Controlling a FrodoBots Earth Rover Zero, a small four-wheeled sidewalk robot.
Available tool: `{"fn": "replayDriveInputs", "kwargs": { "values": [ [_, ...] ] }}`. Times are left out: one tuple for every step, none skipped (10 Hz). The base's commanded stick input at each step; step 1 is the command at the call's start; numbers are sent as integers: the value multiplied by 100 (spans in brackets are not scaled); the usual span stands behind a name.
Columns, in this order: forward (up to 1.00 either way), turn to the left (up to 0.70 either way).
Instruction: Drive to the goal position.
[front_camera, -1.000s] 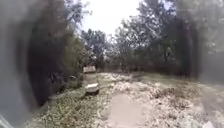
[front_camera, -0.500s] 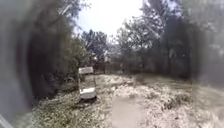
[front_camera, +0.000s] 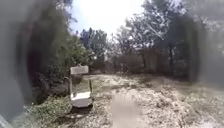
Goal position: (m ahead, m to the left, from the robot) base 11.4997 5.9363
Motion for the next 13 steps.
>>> {"fn": "replayDriveInputs", "kwargs": {
  "values": [
    [70, 0],
    [70, 0],
    [70, 0],
    [70, 0],
    [70, 0],
    [70, 0],
    [70, 0],
    [70, 0],
    [70, 0],
    [70, 0],
    [70, 0],
    [70, 0],
    [70, 0]
  ]
}}
